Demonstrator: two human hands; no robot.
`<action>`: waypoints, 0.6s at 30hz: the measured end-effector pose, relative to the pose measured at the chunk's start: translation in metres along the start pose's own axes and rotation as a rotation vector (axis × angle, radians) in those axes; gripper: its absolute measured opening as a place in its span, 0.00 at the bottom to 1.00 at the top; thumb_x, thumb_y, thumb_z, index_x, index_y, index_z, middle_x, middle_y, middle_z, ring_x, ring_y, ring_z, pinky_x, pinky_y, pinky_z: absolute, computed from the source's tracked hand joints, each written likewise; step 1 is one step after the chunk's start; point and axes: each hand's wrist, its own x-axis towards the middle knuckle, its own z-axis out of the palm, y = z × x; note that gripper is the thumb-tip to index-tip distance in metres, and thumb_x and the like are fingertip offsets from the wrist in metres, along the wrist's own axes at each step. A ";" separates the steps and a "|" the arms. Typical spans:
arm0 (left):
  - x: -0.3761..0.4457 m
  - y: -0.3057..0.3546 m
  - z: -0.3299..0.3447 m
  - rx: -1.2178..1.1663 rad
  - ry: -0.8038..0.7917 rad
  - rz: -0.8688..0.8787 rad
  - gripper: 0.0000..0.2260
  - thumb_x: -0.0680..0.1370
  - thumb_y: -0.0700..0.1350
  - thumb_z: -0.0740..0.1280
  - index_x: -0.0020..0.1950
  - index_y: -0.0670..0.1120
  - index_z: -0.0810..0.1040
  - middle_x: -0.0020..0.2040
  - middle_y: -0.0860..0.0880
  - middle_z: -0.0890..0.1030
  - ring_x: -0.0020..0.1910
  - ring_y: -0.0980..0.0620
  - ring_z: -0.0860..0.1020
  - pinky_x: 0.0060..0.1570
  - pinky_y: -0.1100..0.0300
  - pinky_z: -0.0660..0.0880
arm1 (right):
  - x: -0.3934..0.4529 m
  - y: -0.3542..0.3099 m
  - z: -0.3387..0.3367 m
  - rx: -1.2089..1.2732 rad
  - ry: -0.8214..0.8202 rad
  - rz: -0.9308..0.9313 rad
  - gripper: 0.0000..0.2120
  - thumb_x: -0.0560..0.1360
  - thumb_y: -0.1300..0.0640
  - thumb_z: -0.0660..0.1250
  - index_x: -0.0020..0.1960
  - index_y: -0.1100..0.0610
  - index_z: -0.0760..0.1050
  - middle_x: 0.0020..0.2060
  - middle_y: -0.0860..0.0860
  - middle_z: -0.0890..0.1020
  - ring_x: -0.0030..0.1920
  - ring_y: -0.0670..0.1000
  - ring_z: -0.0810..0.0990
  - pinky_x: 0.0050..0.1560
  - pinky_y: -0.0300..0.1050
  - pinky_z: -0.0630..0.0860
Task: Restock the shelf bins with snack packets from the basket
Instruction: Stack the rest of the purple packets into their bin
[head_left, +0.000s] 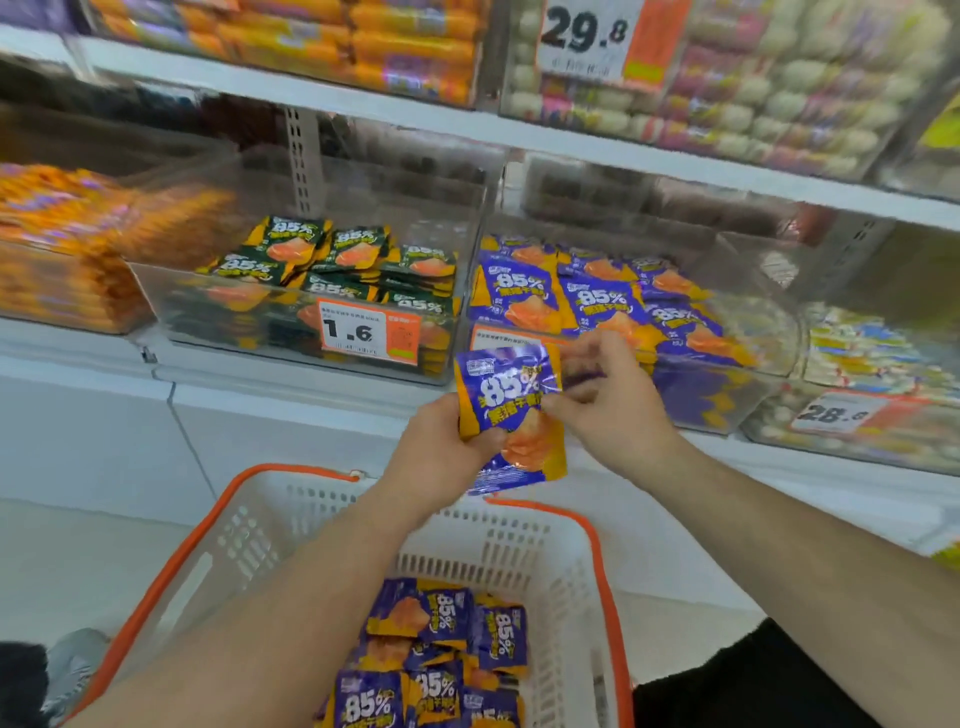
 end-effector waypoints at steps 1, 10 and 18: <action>0.002 0.010 0.003 -0.025 0.020 0.023 0.08 0.75 0.40 0.71 0.49 0.54 0.81 0.44 0.55 0.85 0.43 0.58 0.82 0.49 0.59 0.78 | -0.004 -0.002 -0.002 0.014 0.057 -0.009 0.22 0.71 0.64 0.75 0.47 0.44 0.66 0.44 0.42 0.77 0.35 0.43 0.79 0.38 0.36 0.75; 0.024 0.090 0.037 0.066 0.001 0.209 0.06 0.76 0.43 0.70 0.43 0.54 0.78 0.39 0.58 0.81 0.40 0.53 0.79 0.37 0.62 0.74 | 0.000 -0.018 -0.028 0.290 0.262 0.175 0.14 0.79 0.68 0.60 0.54 0.50 0.73 0.34 0.54 0.79 0.29 0.49 0.76 0.33 0.43 0.79; 0.058 0.098 0.065 0.870 0.091 0.578 0.28 0.77 0.54 0.65 0.75 0.49 0.64 0.73 0.48 0.69 0.72 0.46 0.65 0.68 0.51 0.61 | 0.066 -0.016 -0.109 0.277 0.461 0.285 0.20 0.74 0.72 0.61 0.62 0.56 0.73 0.43 0.57 0.78 0.33 0.52 0.77 0.27 0.40 0.78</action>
